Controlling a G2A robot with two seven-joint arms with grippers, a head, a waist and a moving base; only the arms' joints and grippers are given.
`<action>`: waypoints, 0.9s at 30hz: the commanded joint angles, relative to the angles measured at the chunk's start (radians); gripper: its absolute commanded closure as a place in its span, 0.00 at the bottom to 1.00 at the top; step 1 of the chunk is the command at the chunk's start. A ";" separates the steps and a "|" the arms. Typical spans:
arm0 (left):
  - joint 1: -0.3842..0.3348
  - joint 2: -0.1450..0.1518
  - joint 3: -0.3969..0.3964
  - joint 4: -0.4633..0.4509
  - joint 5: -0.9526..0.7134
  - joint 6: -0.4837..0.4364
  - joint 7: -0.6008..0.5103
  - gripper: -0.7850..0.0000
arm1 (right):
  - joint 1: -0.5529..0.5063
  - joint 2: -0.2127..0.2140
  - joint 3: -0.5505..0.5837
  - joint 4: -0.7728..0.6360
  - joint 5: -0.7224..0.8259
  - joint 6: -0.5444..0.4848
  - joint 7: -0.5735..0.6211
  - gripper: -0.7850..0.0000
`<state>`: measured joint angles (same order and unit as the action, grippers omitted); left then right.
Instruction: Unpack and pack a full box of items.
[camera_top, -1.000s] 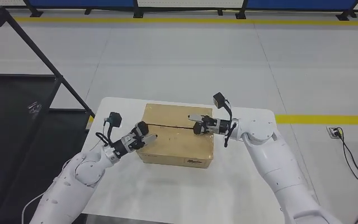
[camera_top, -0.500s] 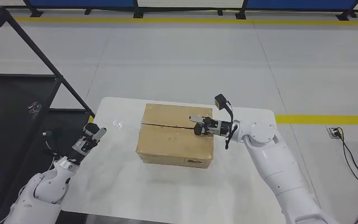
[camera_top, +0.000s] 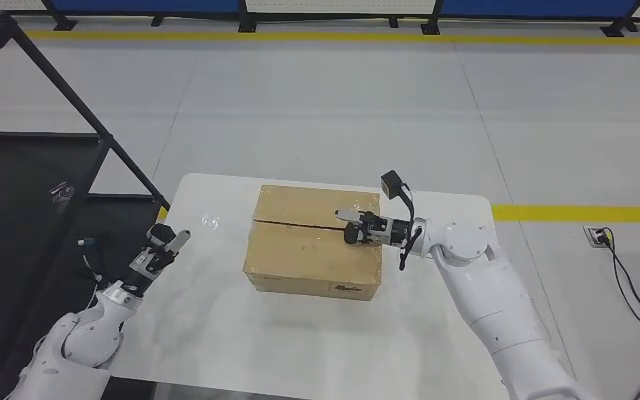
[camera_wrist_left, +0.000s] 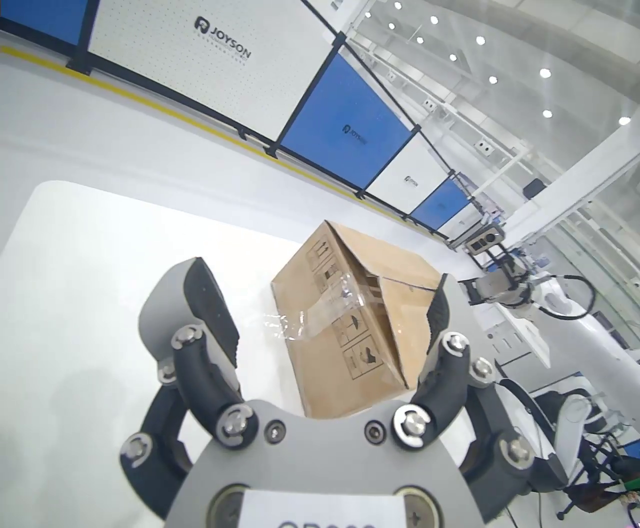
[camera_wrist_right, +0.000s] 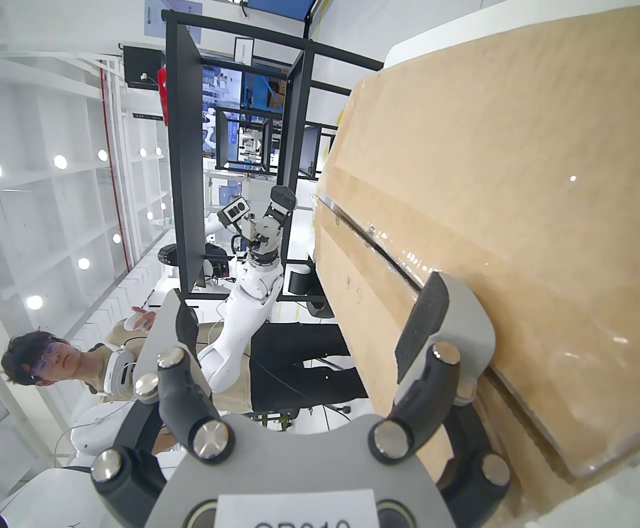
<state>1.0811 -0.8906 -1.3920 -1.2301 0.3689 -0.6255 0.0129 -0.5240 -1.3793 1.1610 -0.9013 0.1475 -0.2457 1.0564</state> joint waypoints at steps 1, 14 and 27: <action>0.002 -0.008 0.023 -0.002 0.103 0.051 0.066 0.00 | -0.003 0.000 -0.004 0.001 0.004 0.006 -0.006 0.00; -0.007 -0.035 0.138 0.026 0.739 0.338 0.381 0.00 | 0.001 0.000 -0.005 0.040 0.050 0.111 -0.067 0.00; -0.007 -0.037 0.142 0.031 0.761 0.359 0.382 0.00 | 0.004 -0.001 -0.006 0.045 0.053 0.113 -0.064 0.00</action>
<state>1.0741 -0.9279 -1.2499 -1.1989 1.1299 -0.2670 0.3949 -0.5200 -1.3799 1.1547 -0.8564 0.2002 -0.1325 0.9921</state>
